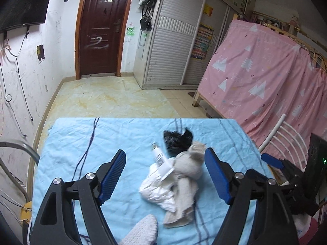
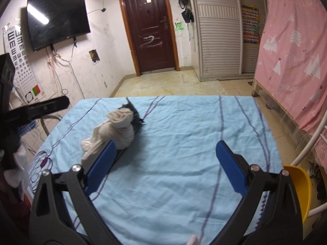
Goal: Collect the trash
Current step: 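Move both tools from the bin back to the remaining pile, then grasp the white cloth with left tool while right tool grasps beige knit scarf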
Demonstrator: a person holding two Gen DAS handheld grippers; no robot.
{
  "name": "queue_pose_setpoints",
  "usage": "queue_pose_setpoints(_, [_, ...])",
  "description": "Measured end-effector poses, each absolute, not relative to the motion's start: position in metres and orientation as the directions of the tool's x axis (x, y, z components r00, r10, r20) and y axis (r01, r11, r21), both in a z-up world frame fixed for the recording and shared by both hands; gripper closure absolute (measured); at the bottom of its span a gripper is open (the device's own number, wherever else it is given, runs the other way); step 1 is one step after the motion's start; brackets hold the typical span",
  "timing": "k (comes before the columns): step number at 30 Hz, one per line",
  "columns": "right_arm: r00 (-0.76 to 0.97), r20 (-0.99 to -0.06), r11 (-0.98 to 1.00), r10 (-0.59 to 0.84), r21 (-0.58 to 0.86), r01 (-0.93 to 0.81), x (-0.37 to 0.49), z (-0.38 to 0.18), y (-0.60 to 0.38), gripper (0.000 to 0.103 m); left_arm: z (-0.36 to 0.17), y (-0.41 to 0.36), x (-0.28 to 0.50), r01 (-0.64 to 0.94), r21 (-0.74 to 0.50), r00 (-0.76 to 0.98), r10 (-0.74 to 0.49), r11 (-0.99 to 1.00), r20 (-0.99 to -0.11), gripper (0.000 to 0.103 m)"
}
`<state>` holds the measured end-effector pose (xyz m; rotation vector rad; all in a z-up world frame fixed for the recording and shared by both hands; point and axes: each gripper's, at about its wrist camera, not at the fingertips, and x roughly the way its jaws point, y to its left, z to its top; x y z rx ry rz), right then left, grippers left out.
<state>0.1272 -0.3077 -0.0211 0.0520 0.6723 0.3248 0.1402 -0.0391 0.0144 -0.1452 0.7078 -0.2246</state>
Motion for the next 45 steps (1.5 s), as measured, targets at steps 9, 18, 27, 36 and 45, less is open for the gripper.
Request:
queue_pose_setpoints(9, [0.686, -0.621, 0.920, 0.380, 0.175, -0.352, 0.141, -0.027, -0.266, 0.009, -0.023, -0.015, 0.141, 0.137, -0.125, 0.674, -0.185, 0.983, -0.715, 0.029])
queue_pose_setpoints(18, [0.607, -0.665, 0.894, 0.435, 0.239, -0.379, 0.173, -0.044, -0.235, 0.009, -0.046, 0.008, 0.143, 0.138, -0.138, 0.651, -0.195, 0.981, -0.733, 0.029])
queue_pose_setpoints(27, [0.525, -0.724, 0.883, 0.447, 0.262, -0.390, 0.198, -0.061, -0.212, 0.042, -0.050, -0.007, 0.146, 0.235, -0.120, 0.639, -0.246, 0.965, -0.729, 0.026])
queue_pose_setpoints(36, [0.561, -0.684, 0.880, 0.466, 0.291, -0.376, 0.184, -0.048, -0.236, 0.044, -0.055, -0.033, 0.157, 0.292, -0.097, 0.608, -0.263, 0.951, -0.749, 0.026])
queue_pose_setpoints(45, [0.609, -0.653, 0.892, 0.450, 0.294, -0.344, 0.166, -0.034, -0.277, 0.044, -0.059, -0.066, 0.165, 0.339, -0.093, 0.562, -0.281, 0.936, -0.778, 0.026])
